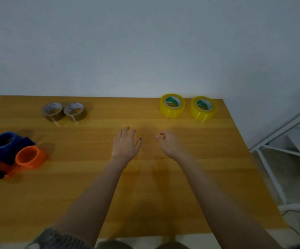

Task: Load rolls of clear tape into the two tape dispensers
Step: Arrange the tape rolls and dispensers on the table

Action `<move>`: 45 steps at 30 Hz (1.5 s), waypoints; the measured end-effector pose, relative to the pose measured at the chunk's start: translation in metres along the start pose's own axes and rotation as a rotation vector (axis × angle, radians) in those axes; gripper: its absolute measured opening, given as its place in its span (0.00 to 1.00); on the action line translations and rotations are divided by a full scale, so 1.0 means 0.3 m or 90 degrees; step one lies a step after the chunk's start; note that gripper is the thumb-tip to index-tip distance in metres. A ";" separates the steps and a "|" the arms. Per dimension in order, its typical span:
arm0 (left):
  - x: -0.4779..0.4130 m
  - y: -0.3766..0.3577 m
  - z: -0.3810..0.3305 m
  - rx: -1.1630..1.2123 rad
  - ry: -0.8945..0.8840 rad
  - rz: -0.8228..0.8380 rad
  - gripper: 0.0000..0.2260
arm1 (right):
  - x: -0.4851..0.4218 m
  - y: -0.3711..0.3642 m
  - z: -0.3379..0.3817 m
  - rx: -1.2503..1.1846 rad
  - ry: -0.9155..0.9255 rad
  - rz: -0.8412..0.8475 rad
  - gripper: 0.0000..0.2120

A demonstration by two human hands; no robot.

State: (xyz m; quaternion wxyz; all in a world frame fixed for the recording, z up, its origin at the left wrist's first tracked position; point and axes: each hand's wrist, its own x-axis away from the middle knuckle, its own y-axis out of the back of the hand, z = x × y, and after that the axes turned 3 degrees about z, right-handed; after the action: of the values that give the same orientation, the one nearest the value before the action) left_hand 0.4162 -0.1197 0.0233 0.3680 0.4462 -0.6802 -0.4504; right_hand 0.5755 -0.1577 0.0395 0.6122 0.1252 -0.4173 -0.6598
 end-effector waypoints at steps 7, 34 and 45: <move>-0.058 -0.101 -0.262 0.041 0.023 -0.003 0.21 | -0.045 0.216 -0.209 0.056 -0.016 0.049 0.24; -0.683 -0.221 -0.366 0.265 0.122 0.047 0.24 | -0.636 0.330 -0.229 -0.029 -0.069 -0.091 0.24; -0.798 -0.302 -0.374 0.353 0.209 0.062 0.27 | -0.746 0.259 -0.253 -0.117 -0.166 -0.084 0.34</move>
State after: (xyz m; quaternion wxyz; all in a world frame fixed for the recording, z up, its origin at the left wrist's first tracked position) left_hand 0.6217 0.0552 -0.0493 0.3580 0.5630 -0.7293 -0.1516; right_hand 0.7304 0.0239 -0.0304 0.5174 0.0090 -0.4220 -0.7444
